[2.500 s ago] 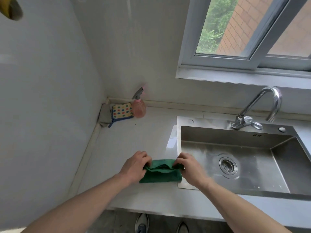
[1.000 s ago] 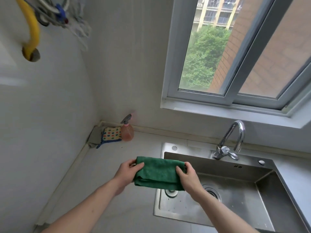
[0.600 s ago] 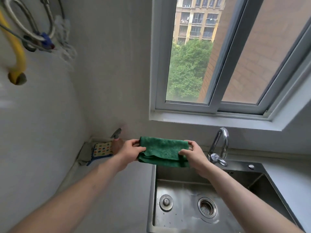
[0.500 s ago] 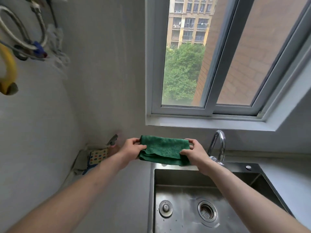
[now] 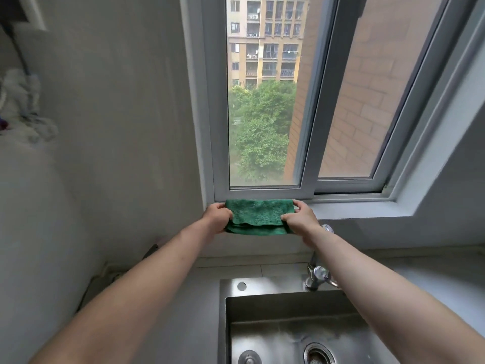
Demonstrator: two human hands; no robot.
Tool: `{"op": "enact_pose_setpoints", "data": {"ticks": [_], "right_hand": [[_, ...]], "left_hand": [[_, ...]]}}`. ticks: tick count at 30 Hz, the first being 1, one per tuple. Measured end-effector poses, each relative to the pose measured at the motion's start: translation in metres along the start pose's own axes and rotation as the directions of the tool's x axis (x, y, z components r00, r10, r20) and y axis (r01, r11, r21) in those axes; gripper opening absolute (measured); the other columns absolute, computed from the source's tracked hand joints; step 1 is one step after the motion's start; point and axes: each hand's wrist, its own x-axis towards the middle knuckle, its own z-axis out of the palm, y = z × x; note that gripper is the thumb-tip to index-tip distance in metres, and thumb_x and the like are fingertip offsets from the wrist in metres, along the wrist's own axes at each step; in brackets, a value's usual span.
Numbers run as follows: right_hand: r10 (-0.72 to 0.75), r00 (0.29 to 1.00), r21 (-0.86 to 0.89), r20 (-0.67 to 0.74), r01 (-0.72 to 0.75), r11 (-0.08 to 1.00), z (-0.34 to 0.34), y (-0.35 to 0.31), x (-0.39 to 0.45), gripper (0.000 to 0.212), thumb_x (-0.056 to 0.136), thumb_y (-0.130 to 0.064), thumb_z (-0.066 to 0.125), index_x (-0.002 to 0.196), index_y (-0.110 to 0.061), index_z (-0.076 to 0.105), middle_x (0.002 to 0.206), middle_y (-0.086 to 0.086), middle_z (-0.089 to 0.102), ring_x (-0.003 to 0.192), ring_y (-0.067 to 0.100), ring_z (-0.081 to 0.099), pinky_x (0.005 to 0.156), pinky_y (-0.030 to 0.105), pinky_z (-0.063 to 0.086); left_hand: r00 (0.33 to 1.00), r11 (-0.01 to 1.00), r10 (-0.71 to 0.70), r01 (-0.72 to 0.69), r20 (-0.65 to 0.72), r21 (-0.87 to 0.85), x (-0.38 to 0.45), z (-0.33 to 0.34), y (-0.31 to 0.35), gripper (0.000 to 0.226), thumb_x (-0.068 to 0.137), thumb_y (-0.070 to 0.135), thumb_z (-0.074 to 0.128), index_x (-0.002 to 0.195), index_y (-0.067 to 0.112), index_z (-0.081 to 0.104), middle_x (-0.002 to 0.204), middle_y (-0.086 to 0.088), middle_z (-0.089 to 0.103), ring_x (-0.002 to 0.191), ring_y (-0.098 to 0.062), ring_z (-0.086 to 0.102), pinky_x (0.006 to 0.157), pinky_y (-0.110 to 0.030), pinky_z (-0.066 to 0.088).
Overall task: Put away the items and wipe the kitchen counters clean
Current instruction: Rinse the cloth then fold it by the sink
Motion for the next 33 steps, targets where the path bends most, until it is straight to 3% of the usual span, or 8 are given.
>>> {"op": "enact_pose_setpoints", "data": {"ticks": [3,5,9,13,19,22,28,33], "right_hand": [[0.021,1.0,-0.007,0.011,-0.021,1.0,-0.001,0.001,0.029,0.071,0.091,-0.002,0.06,0.157,-0.015,0.035,0.154,0.011,0.045,0.108,0.021,0.058,0.084,0.025,0.042],[0.037,0.999,-0.027,0.022,-0.036,0.999,-0.001,0.003,0.049,0.072,0.091,-0.002,0.059,0.157,-0.016,0.034,0.155,0.009,0.044,0.104,0.02,0.056,0.081,0.024,0.042],[0.059,0.997,-0.065,0.05,-0.056,0.996,0.002,0.01,0.084,0.075,0.088,-0.004,0.057,0.157,-0.017,0.032,0.159,0.006,0.04,0.114,0.02,0.056,0.086,0.026,0.046],[0.077,0.995,-0.105,0.068,-0.07,0.992,0.009,0.018,0.114,0.078,0.085,-0.007,0.059,0.157,-0.02,0.032,0.151,0.007,0.049,0.114,0.025,0.062,0.089,0.029,0.053],[0.063,0.993,-0.211,0.099,-0.041,0.977,0.02,0.025,0.141,0.082,0.086,-0.003,0.058,0.16,-0.02,0.027,0.152,0.004,0.049,0.131,0.025,0.053,0.106,0.03,0.046],[0.052,0.989,-0.303,0.138,-0.008,0.953,0.027,0.035,0.148,0.084,0.086,0.001,0.054,0.161,-0.021,0.024,0.159,0.004,0.04,0.136,0.025,0.048,0.103,0.028,0.046],[-0.082,0.978,-0.478,0.192,0.166,0.863,0.037,0.06,0.148,0.066,0.087,0.005,0.052,0.148,-0.019,0.05,0.156,0.002,0.043,0.142,0.02,0.043,0.115,0.025,0.034],[-0.112,0.968,-0.57,0.224,0.224,0.79,0.044,0.068,0.146,0.058,0.091,-0.001,0.056,0.146,-0.019,0.054,0.161,0.003,0.037,0.145,0.025,0.038,0.12,0.028,0.027]], "left_hand": [[0.998,0.989,0.029,-0.022,-0.047,0.148,0.027,0.011,0.002,0.061,0.087,0.001,0.061,0.145,0.013,0.048,0.132,-0.014,0.059,0.116,-0.033,0.061,0.099,-0.048,0.056],[0.996,0.975,0.039,-0.022,-0.075,0.222,0.043,0.018,0.002,0.066,0.085,0.006,0.063,0.148,0.014,0.045,0.138,-0.013,0.056,0.12,-0.032,0.059,0.102,-0.046,0.054],[0.994,0.947,0.055,-0.021,-0.098,0.32,0.064,0.035,0.005,0.065,0.09,0.007,0.061,0.151,0.012,0.039,0.143,-0.011,0.054,0.127,-0.029,0.055,0.107,-0.037,0.048],[0.99,0.922,0.066,-0.011,-0.128,0.388,0.095,0.045,0.002,0.065,0.088,0.008,0.064,0.149,0.012,0.041,0.143,-0.01,0.056,0.127,-0.028,0.056,0.108,-0.04,0.047],[0.989,0.869,0.084,-0.013,-0.122,0.495,0.122,0.056,-0.006,0.072,0.091,0.008,0.063,0.155,0.014,0.032,0.151,-0.008,0.05,0.133,-0.026,0.052,0.11,-0.031,0.042],[0.99,0.801,0.094,-0.015,-0.101,0.599,0.13,0.057,-0.015,0.072,0.092,0.008,0.061,0.157,0.016,0.03,0.155,-0.008,0.046,0.139,-0.026,0.047,0.113,-0.029,0.036],[0.973,0.659,0.232,-0.154,-0.005,0.736,0.127,0.059,-0.035,0.063,0.091,0.003,0.061,0.15,0.018,0.046,0.152,-0.003,0.05,0.139,-0.022,0.048,0.117,-0.028,0.034],[0.962,0.568,0.273,-0.174,0.016,0.805,0.123,0.061,-0.051,0.062,0.094,0.002,0.059,0.151,0.021,0.044,0.168,-0.001,0.021,0.149,-0.027,0.033,0.123,-0.035,0.025]]}}
